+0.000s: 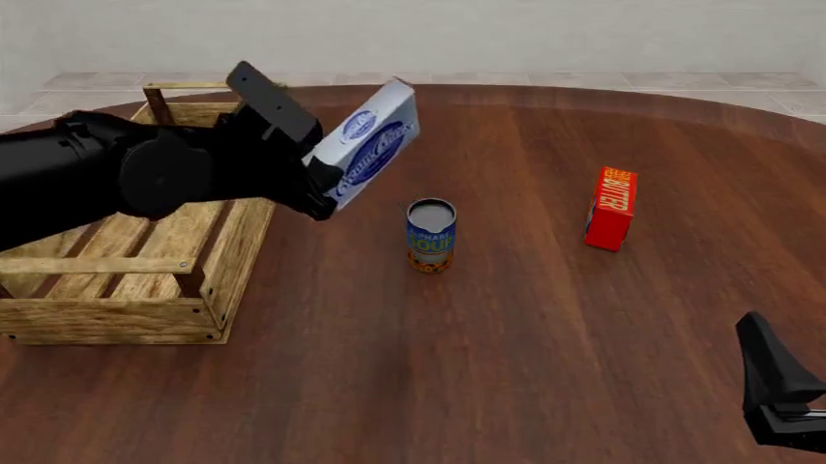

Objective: Pick up the cream cheese and put it in the tray.

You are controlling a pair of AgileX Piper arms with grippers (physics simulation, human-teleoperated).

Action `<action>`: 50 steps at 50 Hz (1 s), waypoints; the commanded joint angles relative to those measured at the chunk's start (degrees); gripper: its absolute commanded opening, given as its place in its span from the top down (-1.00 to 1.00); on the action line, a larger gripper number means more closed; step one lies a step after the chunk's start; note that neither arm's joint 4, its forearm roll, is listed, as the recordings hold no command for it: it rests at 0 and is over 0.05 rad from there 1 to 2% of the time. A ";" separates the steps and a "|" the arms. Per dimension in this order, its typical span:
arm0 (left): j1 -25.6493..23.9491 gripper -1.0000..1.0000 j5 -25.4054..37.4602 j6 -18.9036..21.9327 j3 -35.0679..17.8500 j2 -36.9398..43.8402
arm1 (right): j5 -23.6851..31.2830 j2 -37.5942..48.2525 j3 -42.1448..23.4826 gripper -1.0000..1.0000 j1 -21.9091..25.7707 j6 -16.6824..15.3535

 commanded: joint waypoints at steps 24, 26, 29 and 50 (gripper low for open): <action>10.03 1.00 0.83 -1.14 1.42 -3.92 | 0.21 -0.06 -0.12 -1.00 -0.01 0.05; 10.54 1.00 1.09 -1.45 1.32 -4.32 | 0.26 -0.02 -0.20 -1.00 0.00 0.05; 12.16 1.00 2.45 -2.65 -0.12 -3.51 | 0.32 0.09 -0.38 -1.00 0.02 0.04; 20.15 1.00 5.12 -0.10 -3.49 -2.90 | 0.20 0.20 -0.40 -1.00 0.00 0.09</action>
